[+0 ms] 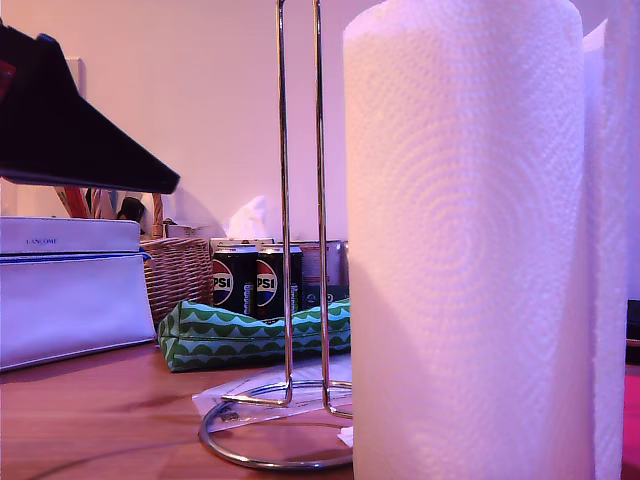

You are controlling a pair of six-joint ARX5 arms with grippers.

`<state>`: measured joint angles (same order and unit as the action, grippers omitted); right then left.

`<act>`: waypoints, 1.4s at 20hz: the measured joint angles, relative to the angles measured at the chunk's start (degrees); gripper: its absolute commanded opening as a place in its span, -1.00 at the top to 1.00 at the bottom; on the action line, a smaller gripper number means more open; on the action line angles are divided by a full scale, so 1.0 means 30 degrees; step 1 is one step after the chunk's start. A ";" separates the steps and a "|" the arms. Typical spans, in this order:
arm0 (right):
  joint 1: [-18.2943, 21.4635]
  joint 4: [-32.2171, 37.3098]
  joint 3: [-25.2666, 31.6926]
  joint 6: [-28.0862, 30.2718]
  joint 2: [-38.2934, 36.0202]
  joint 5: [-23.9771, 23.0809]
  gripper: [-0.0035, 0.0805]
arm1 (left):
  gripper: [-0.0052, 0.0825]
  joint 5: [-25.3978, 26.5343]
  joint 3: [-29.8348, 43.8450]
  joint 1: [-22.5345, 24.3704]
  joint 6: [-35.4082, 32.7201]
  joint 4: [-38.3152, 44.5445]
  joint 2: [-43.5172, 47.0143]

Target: Insert the paper towel roll into the metallic stand.

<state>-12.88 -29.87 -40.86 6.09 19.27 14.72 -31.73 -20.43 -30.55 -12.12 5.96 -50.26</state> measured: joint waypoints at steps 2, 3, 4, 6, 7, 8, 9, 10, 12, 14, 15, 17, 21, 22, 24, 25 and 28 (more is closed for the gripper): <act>0.0000 -0.0831 -0.1093 0.0007 0.0583 0.0182 0.90 | 0.93 -0.0153 0.0962 -0.0007 -0.0015 0.2113 0.0000; 0.0000 -0.1260 -0.1515 0.0015 0.0984 0.0495 0.90 | 0.93 -0.0197 0.1654 0.0000 0.0007 0.3300 -0.0029; 0.0000 -0.1574 -0.1836 0.0044 0.1341 0.1005 0.90 | 0.93 -0.0197 0.2470 0.0000 0.0124 0.4714 -0.0087; -0.0007 -0.2193 -0.2390 0.0386 0.2135 0.2200 0.84 | 0.88 -0.0262 0.3453 0.0000 0.0342 0.6353 -0.0678; -0.0051 -0.2718 -0.2769 0.0823 0.2594 0.2994 0.78 | 0.74 -0.0270 0.3526 0.0000 0.0197 0.6608 -0.1253; -0.0204 -0.3468 -0.3191 0.1078 0.3096 0.3716 0.72 | 0.49 -0.0270 0.3526 -0.0007 0.0000 0.6921 -0.1880; -0.0452 -0.4306 -0.3636 0.1377 0.3657 0.4218 0.66 | 0.22 -0.0240 0.3526 -0.0007 -0.0036 0.7388 -0.2550; -0.0656 -0.5020 -0.4044 0.1501 0.4233 0.4371 0.63 | 0.07 0.0117 0.3526 -0.0007 -0.0036 0.7941 -0.3257; -0.1107 -0.6207 -0.4583 0.1945 0.5450 0.4408 0.61 | 0.03 0.0976 0.3526 -0.0007 -0.0015 0.9500 -0.4590; -0.1574 -0.6637 -0.4801 0.2521 0.6375 0.4408 0.61 | 0.02 0.1151 0.3519 -0.0007 0.0073 1.1387 -0.5967; -0.1814 -0.6637 -0.4889 0.2652 0.6615 0.4401 0.61 | 0.02 0.1144 0.3475 -0.0007 0.0335 1.2291 -0.6798; -0.2127 -0.6747 -0.5209 0.2885 0.6921 0.4393 0.61 | 0.02 0.0969 0.3315 -0.0007 0.0452 1.3784 -0.8313; -0.2135 -0.6492 -0.6113 0.2943 0.6936 0.4401 0.61 | 0.02 0.0597 0.1967 -0.0058 0.0474 1.5263 -1.1570; -0.2135 -0.6426 -0.6127 0.2943 0.6936 0.4401 0.61 | 0.02 0.0401 0.1348 -0.0058 0.0474 1.5322 -1.2393; -0.2135 -0.6280 -0.6127 0.2943 0.6965 0.4393 0.61 | 0.02 -0.0124 0.0066 -0.0058 0.0474 1.5358 -1.3945; -0.2135 -0.6171 -0.6127 0.2943 0.7023 0.4393 0.61 | 0.02 -0.0350 -0.0444 -0.0058 0.0466 1.5460 -1.4673; -0.2135 -0.5901 -0.6127 0.2943 0.7038 0.4393 0.62 | 0.02 -0.1756 -0.1231 -0.0058 0.0393 1.5467 -1.6837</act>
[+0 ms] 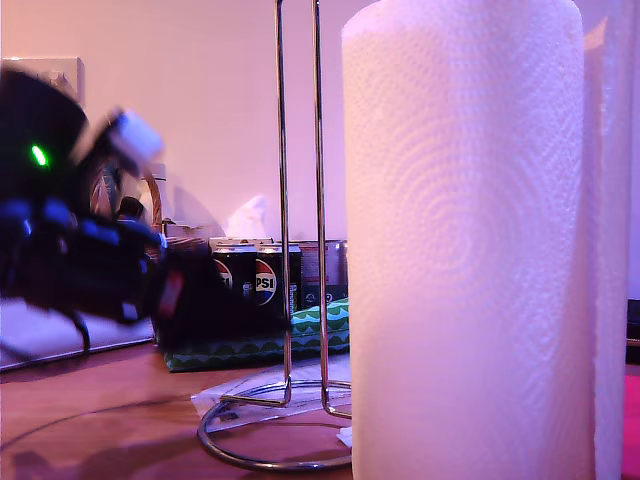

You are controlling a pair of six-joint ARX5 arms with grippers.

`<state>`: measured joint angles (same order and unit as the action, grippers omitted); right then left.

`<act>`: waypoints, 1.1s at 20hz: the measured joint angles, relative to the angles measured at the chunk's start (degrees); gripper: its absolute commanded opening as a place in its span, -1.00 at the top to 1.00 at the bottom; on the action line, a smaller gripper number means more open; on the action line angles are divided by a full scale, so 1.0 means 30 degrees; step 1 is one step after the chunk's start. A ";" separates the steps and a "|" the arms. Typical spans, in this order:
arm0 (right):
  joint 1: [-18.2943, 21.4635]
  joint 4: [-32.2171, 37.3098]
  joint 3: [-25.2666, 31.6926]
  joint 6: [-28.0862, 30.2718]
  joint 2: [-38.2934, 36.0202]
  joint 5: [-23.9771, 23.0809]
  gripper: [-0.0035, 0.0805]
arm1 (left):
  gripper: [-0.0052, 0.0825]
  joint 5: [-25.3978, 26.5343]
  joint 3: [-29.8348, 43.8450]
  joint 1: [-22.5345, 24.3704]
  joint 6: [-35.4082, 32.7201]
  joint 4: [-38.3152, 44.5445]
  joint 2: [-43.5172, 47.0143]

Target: Insert the paper towel roll into the metallic stand.

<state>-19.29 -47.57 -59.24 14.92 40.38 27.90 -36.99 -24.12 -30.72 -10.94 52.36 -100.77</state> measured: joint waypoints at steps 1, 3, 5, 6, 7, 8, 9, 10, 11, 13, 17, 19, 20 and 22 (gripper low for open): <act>0.0000 0.0000 0.0000 0.0000 0.0000 -0.0015 0.61 | 0.02 -0.0386 0.0000 0.0000 -0.0124 -0.0022 -0.0561; 0.0000 0.0000 0.0000 0.0000 0.0000 -0.0095 0.61 | 0.12 -0.0648 -0.0022 -0.0007 -0.0386 -0.0073 -0.1268; -0.0029 -0.0007 0.0000 0.0000 -0.0007 -0.0095 0.61 | 0.25 -0.0663 -0.0313 -0.0007 -0.0466 -0.0080 -0.1596; -0.0153 -0.0058 0.0000 0.0000 0.0000 -0.0051 0.60 | 0.31 -0.0707 -0.0648 -0.0007 -0.0561 -0.0102 -0.1785; -0.0401 -0.0328 -0.0029 -0.0007 0.0022 -0.0007 0.56 | 0.37 -0.0714 -0.1049 -0.0007 -0.0692 -0.0175 -0.2011; -0.0794 -0.0947 -0.0175 0.0000 0.0131 0.0000 0.51 | 0.46 -0.0721 -0.1443 -0.0015 -0.0721 -0.0204 -0.2193; -0.1260 -0.1698 -0.0517 0.0000 0.0357 -0.0029 0.47 | 0.54 -0.0860 -0.1676 -0.0015 -0.0823 -0.0270 -0.2244; -0.1727 -0.2368 -0.0991 0.0000 0.0721 -0.0087 0.42 | 0.63 -0.0984 -0.1800 -0.0022 -0.0860 -0.0328 -0.2244; -0.2157 -0.2820 -0.1479 0.0007 0.1100 -0.0262 0.39 | 0.73 -0.1151 -0.1872 -0.0022 -0.1056 -0.0481 -0.2244; -0.3089 -0.3636 -0.2506 0.0160 0.1967 -0.0619 0.37 | 0.94 -0.1311 -0.1902 -0.0022 -0.1224 -0.0903 -0.2244; -0.5748 -0.6557 -0.5537 0.0561 0.4459 -0.1341 0.22 | 0.94 -0.1494 -0.2040 -0.0022 -0.1523 -0.1049 -0.2244; -0.7096 -0.8459 -0.6994 0.0532 0.5872 -0.2186 0.15 | 0.94 -0.1494 -0.2040 -0.0022 -0.1523 -0.1056 -0.2244; -0.7803 -0.9333 -0.7526 0.0517 0.6550 -0.3053 0.15 | 0.94 -0.1494 -0.2040 -0.0022 -0.1523 -0.1056 -0.2244; -0.8998 -1.0083 -0.7890 0.0546 0.7592 -0.4466 0.10 | 0.94 -0.1486 -0.2040 -0.0022 -0.1523 -0.1071 -0.2244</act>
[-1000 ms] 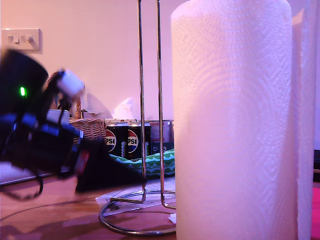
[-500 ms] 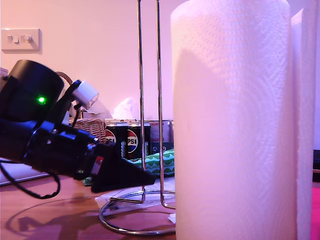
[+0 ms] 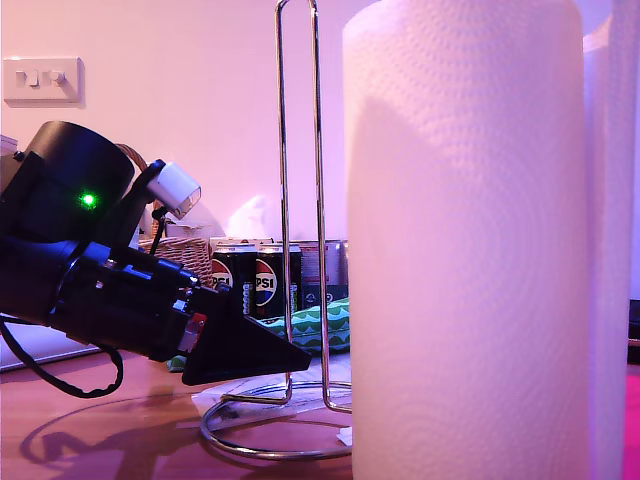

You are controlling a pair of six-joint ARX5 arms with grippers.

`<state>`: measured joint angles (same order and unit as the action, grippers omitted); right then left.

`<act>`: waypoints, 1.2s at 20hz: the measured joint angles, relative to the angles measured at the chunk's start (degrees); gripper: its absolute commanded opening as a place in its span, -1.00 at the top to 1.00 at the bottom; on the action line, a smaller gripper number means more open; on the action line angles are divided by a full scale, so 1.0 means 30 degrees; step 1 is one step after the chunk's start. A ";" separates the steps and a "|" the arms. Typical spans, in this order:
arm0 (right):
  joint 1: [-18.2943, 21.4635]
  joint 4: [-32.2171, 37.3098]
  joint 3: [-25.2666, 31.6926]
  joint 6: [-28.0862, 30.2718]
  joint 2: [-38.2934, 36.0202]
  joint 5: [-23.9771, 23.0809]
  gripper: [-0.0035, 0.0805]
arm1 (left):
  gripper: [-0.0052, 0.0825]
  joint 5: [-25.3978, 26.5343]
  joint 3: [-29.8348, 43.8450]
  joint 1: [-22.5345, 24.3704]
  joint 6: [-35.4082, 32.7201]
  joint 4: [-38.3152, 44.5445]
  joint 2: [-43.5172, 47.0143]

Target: Insert the paper towel roll into the metallic stand.

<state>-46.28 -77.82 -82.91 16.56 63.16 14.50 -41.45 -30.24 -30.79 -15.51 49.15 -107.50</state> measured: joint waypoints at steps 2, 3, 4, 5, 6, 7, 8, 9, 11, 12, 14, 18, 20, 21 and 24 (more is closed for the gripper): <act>-0.1217 -0.0051 0.0000 0.0168 0.0823 -0.1122 0.06 | 0.94 -0.0007 0.0000 0.0000 0.0000 -0.0022 0.0000; -0.1676 -0.0066 0.0000 0.0168 0.1064 -0.1530 0.04 | 0.94 0.0000 0.0000 0.0000 0.0000 -0.0036 0.0000; -0.2120 -0.0080 0.0000 0.0459 0.1202 -0.1807 0.01 | 0.94 -0.0007 0.0000 0.0000 0.0000 -0.0051 0.0000; -0.2514 -0.0080 0.0000 0.0466 0.1275 -0.2222 -0.01 | 0.94 -0.0007 0.0000 0.0000 -0.0007 -0.0117 0.0000; -0.2878 -0.0087 0.0000 0.0503 0.1348 -0.2594 -0.01 | 0.94 -0.0007 -0.0007 0.0000 -0.0007 -0.0160 0.0000; -0.3198 -0.0095 0.0000 0.0605 0.1494 -0.2856 -0.01 | 0.94 -0.0007 -0.0015 0.0000 -0.0015 -0.0197 0.0000; -0.3504 -0.0095 -0.0007 0.0721 0.1749 -0.3038 -0.01 | 0.94 -0.0007 -0.0029 0.0000 -0.0015 -0.0226 0.0000; -0.3752 -0.0095 -0.0007 0.0882 0.2127 -0.3053 -0.01 | 0.94 -0.0007 -0.0029 0.0000 -0.0015 -0.0233 0.0000; -0.3993 -0.0080 -0.0007 0.0976 0.3177 -0.3140 -0.01 | 0.94 -0.0007 -0.0029 0.0000 -0.0022 -0.0233 0.0000; -0.3993 -0.0080 -0.0007 0.1224 0.3730 -0.3432 -0.01 | 0.94 -0.0007 -0.0029 0.0000 -0.0022 -0.0233 0.0000; -0.3993 -0.0080 -0.0007 0.1523 0.4663 -0.4167 -0.02 | 0.94 0.0000 -0.0029 0.0000 -0.0022 -0.0233 0.0000; -0.3978 -0.0080 -0.0007 0.1880 0.5457 -0.4488 -0.02 | 0.94 0.0131 -0.0029 0.0000 -0.0029 -0.0233 0.0000; -0.3978 -0.0080 -0.0007 0.1880 0.5464 -0.4488 -0.02 | 0.94 0.0182 -0.0029 0.0000 -0.0029 -0.0233 0.0000; -0.3978 -0.0087 -0.0007 0.1880 0.5464 -0.4473 -0.02 | 0.94 0.0197 -0.0029 0.0000 -0.0029 -0.0233 0.0000; -0.3978 -0.0087 -0.0007 0.1668 0.5508 -0.4554 -0.05 | 0.94 0.0270 -0.0029 0.0000 -0.0029 -0.0233 0.0000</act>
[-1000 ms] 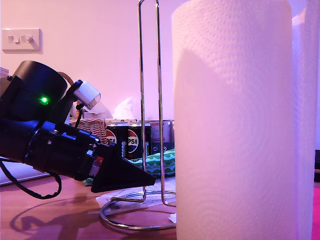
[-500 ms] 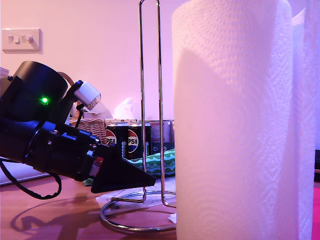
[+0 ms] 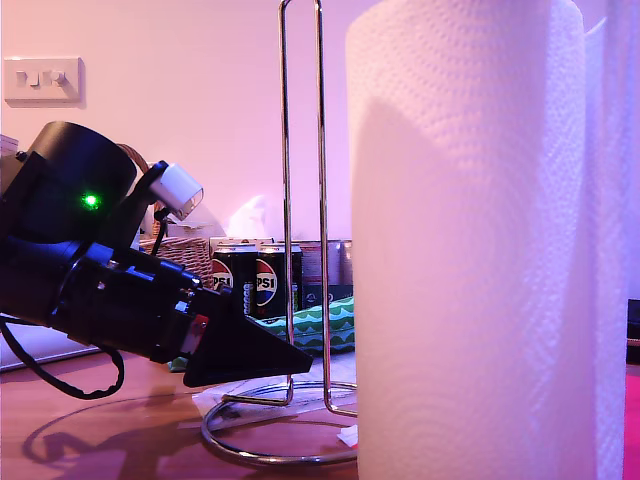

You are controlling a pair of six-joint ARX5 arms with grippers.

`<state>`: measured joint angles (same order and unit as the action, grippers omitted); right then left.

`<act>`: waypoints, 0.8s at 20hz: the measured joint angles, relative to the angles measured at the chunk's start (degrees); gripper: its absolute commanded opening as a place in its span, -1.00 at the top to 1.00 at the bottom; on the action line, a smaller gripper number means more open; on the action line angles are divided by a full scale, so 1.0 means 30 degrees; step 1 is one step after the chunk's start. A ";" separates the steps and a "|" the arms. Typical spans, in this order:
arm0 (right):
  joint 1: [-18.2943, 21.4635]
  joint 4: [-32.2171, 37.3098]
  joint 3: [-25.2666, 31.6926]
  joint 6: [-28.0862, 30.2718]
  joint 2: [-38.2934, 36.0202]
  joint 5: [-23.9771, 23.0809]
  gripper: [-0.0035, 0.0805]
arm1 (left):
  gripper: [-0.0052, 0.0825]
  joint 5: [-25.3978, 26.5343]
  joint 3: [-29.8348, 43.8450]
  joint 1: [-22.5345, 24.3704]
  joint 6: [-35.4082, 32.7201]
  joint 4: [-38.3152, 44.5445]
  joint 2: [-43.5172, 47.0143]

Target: Insert the paper towel roll into the metallic stand.

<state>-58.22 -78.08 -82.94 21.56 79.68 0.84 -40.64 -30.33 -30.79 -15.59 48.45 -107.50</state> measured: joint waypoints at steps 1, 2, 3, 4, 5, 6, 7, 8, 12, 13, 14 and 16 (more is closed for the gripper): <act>0.0000 -0.0007 0.0000 -0.0233 0.0000 0.0015 -0.13 | 0.94 0.0000 0.0000 0.0000 0.0000 -0.0007 0.0000; 0.0000 -0.0022 -0.0044 -0.0255 0.0000 0.0029 -0.21 | 0.94 0.0007 0.0000 0.0000 0.0000 -0.0007 0.0000; 0.0000 -0.0036 -0.0131 -0.0423 -0.0007 0.0029 -0.25 | 0.94 0.0015 0.0000 0.0000 0.0000 -0.0007 0.0000; 0.0000 -0.0044 -0.0291 -0.0423 -0.0022 0.0029 -0.25 | 0.94 0.0015 0.0000 0.0000 0.0000 -0.0007 0.0000; 0.0000 -0.0051 -0.0481 -0.0758 -0.0058 0.0029 -0.25 | 0.94 0.0015 0.0000 0.0000 0.0000 -0.0007 0.0000; 0.0000 -0.0036 -0.0597 -0.0816 -0.0146 0.0029 -0.25 | 0.94 0.0015 0.0000 0.0000 0.0000 -0.0007 0.0000; 0.0000 -0.0051 -0.0641 -0.0911 -0.0262 0.0029 -0.25 | 0.94 0.0015 0.0000 0.0000 0.0000 -0.0015 0.0000; 0.0000 -0.0066 -0.0663 -0.0933 -0.0372 0.0095 -0.25 | 0.94 0.0015 0.0000 0.0000 0.0000 -0.0015 0.0000; -0.0211 -0.0109 -0.0663 -0.1202 -0.0627 0.1100 -0.25 | 0.94 0.0073 0.0000 0.0000 0.0000 -0.0015 0.0000; -0.0342 -0.0117 -0.0663 -0.1239 -0.0627 0.1122 -0.25 | 0.94 0.0073 0.0000 0.0000 0.0000 -0.0015 0.0000; -0.0423 -0.0124 -0.0663 -0.1239 -0.0627 0.1129 -0.25 | 0.94 0.0080 0.0000 0.0000 0.0000 -0.0015 0.0000; -0.0503 -0.0146 -0.0663 -0.1253 -0.0619 0.1144 -0.25 | 0.94 0.0080 0.0000 0.0000 0.0000 -0.0015 0.0000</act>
<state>-59.72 -78.52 -84.93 17.80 77.82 4.27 -40.40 -30.33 -30.79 -15.59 48.40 -107.50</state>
